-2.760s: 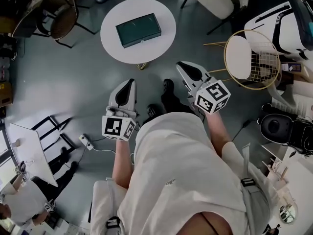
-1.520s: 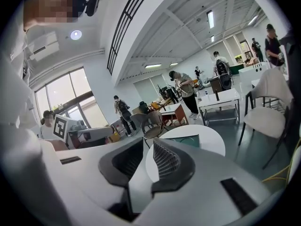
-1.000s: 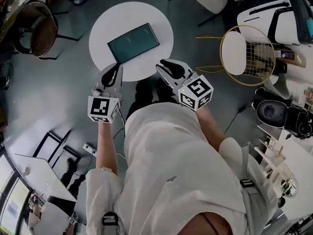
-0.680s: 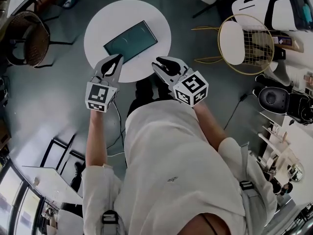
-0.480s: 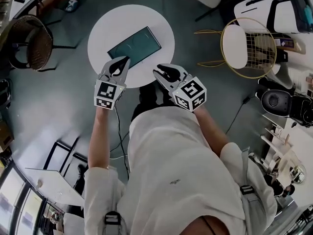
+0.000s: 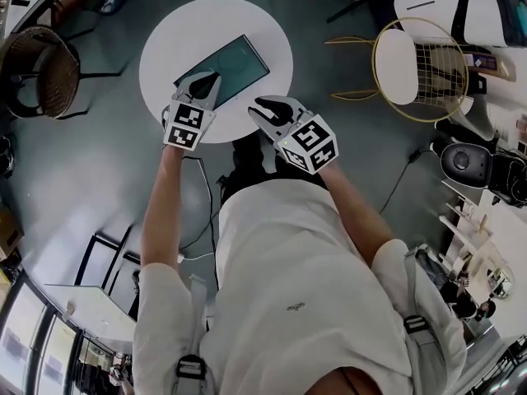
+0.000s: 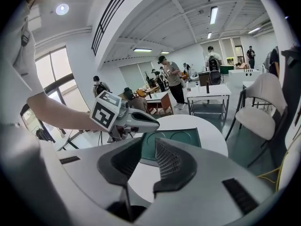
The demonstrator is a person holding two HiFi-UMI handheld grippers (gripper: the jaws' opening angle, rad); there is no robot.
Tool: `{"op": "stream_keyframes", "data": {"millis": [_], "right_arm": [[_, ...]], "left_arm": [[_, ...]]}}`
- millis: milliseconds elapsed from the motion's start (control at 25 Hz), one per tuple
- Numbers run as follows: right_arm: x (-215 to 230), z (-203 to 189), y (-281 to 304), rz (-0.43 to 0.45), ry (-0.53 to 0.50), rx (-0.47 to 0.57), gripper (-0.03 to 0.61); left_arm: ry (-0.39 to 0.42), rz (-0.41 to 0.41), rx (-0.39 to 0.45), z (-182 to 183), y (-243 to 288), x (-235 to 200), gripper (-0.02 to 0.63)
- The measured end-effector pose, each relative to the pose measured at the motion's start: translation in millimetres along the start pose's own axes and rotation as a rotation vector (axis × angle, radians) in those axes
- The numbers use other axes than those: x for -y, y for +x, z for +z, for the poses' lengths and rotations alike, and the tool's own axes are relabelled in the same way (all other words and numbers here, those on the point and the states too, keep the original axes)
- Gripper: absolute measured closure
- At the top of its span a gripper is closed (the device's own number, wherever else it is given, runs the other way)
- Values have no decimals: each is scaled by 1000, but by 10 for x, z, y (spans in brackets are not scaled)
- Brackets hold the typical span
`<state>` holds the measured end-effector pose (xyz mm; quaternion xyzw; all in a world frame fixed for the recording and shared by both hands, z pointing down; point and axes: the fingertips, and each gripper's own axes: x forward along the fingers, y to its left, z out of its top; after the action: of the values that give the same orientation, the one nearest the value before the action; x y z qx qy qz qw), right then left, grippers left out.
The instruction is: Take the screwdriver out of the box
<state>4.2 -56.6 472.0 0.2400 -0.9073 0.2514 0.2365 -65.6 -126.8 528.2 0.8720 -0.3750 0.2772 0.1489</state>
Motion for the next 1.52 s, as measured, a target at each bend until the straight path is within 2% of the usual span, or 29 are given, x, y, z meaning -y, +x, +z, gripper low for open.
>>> {"op": "stream_keyframes", "data": {"millis": [440,560,840,1360,1520], "right_arm": [[205,-313,328,-23,68,-60,486],[219,-358,385,-26,75,-76,486],[316,-531,492,-50,103,-117,476],[440,-1086,839,-132,94,-249,451],[499,-1254,954,-141,73,-285,451]], "left_arm": [[21,55,-146,-292,484,-396,603],[9,50,-170,-354,551,-424,603],[44,41,-222,-470,641,-439,603],[-7,41,-247,-619,696,-420,603],[9,55,-253,-599,723,-441,603]]}}
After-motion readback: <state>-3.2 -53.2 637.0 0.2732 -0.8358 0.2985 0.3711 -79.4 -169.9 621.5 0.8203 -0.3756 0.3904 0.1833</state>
